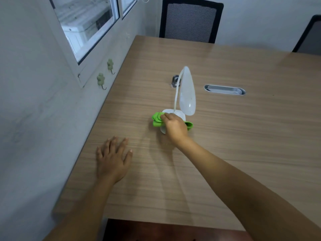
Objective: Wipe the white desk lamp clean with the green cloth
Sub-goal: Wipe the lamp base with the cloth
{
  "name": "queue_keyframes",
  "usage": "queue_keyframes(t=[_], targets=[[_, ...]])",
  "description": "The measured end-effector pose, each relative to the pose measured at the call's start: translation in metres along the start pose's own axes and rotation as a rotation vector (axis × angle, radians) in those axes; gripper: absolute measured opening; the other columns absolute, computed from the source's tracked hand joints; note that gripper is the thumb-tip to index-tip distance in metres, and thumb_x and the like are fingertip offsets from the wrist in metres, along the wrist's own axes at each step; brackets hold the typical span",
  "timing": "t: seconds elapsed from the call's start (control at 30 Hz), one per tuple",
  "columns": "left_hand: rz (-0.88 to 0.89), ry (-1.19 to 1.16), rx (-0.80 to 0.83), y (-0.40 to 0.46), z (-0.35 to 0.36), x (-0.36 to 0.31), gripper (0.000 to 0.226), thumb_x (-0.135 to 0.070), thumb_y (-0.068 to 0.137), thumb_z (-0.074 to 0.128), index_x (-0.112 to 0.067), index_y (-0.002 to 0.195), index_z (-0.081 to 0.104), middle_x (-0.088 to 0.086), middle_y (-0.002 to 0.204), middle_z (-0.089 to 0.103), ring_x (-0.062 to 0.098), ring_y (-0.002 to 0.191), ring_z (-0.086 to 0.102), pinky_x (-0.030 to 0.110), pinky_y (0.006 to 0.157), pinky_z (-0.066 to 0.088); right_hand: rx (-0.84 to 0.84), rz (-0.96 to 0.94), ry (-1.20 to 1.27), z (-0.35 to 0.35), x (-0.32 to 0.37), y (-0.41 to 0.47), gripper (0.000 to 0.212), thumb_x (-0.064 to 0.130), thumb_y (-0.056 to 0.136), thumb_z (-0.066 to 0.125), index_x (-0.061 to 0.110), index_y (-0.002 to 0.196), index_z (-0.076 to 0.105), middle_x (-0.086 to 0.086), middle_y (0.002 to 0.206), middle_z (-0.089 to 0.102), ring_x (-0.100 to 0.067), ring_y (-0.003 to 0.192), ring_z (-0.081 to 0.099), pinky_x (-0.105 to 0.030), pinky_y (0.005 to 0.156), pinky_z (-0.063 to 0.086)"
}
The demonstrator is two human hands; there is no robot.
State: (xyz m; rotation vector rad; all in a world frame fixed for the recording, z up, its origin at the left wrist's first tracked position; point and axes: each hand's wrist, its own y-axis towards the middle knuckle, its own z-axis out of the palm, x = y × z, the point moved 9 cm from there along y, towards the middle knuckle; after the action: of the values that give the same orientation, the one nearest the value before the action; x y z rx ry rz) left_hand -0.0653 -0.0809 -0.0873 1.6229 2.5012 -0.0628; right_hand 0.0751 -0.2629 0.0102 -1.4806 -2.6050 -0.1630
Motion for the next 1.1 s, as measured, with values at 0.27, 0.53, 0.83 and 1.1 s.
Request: queue_keyframes(t=[0.27,0.53,0.83,1.1], targets=[[0.005,-0.006,-0.013,-0.001,-0.004,-0.002,0.062,-0.063,0.085,0.020,-0.042,0.142,0.033,0.002,0.153,0.035,0.026,0.143,0.025,0.054,0.113,0.016,-0.084,-0.125,-0.127,0.005,0.019,-0.061,0.035,0.007,0.079,0.062,0.013,0.113,0.066,-0.008,0.114,0.069,-0.027,0.106,0.062,-0.038,0.089,0.049],[0.007,-0.015,-0.018,-0.001,-0.005,-0.002,0.062,-0.063,0.084,0.019,-0.043,0.142,0.030,0.002,0.154,0.035,0.025,0.143,0.025,0.053,0.114,0.016,-0.170,0.103,-0.292,-0.039,0.029,-0.006,0.028,0.016,0.034,0.089,0.016,0.059,0.077,0.004,0.055,0.071,-0.014,0.050,0.067,-0.014,0.044,0.051],[0.016,-0.014,-0.024,-0.002,-0.006,-0.004,0.062,-0.062,0.084,0.020,-0.042,0.141,0.034,0.002,0.154,0.035,0.027,0.143,0.026,0.054,0.112,0.015,0.028,0.025,-0.170,0.011,0.051,-0.012,0.029,-0.009,0.086,0.043,-0.004,0.110,0.059,-0.022,0.110,0.061,-0.034,0.113,0.045,-0.042,0.080,0.040],[0.005,-0.032,-0.013,0.000,-0.001,0.000,0.062,-0.065,0.084,0.018,-0.044,0.142,0.030,0.001,0.155,0.033,0.025,0.144,0.023,0.053,0.113,0.013,-0.018,0.180,-0.142,-0.004,0.014,-0.002,0.029,-0.001,0.093,0.042,0.001,0.118,0.056,-0.019,0.121,0.056,-0.031,0.119,0.044,-0.042,0.092,0.040]])
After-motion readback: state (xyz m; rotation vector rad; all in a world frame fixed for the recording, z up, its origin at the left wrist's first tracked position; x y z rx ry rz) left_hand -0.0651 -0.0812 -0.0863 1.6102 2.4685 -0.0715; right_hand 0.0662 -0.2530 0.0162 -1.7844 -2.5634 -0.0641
